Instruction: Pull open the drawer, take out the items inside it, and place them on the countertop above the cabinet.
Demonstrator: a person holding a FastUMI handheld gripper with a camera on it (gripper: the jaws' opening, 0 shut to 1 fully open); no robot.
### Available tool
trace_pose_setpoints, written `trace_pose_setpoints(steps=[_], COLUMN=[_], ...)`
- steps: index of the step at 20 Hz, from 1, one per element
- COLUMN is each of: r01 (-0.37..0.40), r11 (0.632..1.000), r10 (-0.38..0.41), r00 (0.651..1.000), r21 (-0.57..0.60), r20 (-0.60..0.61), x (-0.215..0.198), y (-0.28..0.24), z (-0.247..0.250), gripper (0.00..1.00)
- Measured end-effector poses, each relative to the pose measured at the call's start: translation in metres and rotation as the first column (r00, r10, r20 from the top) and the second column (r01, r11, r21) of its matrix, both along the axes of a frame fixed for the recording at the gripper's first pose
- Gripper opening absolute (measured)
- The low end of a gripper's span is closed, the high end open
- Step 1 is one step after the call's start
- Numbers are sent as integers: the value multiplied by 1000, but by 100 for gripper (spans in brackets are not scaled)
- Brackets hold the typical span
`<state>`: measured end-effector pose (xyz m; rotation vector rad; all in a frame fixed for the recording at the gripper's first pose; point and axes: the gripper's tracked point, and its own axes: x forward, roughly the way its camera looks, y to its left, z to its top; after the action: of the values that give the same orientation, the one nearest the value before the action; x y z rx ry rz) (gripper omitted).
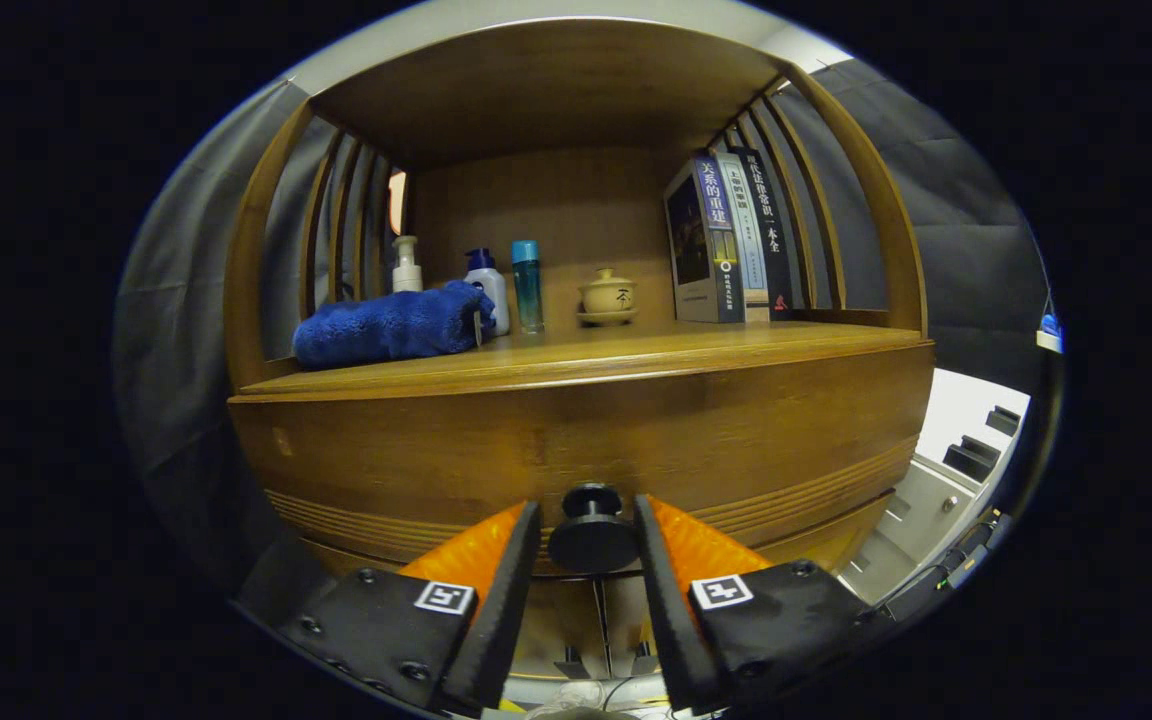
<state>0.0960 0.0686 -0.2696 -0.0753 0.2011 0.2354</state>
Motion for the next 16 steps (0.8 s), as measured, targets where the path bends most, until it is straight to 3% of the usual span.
trace_pose_setpoints(steps=[2, 9, 12, 16], r01=[-9, -2, 10, 22], r11=[999, 1000, 1000, 998], r10=[10, 2, -10, -24], r00=[1000, 999, 1000, 999], r21=[36, 7, -24, -51], r20=[-9, -42, -28, -36], x=[0, 3, 0, 1], y=[2, 1, -1, -1], z=[-1, -5, -4, -7], gripper=[55, 50, 42, 42])
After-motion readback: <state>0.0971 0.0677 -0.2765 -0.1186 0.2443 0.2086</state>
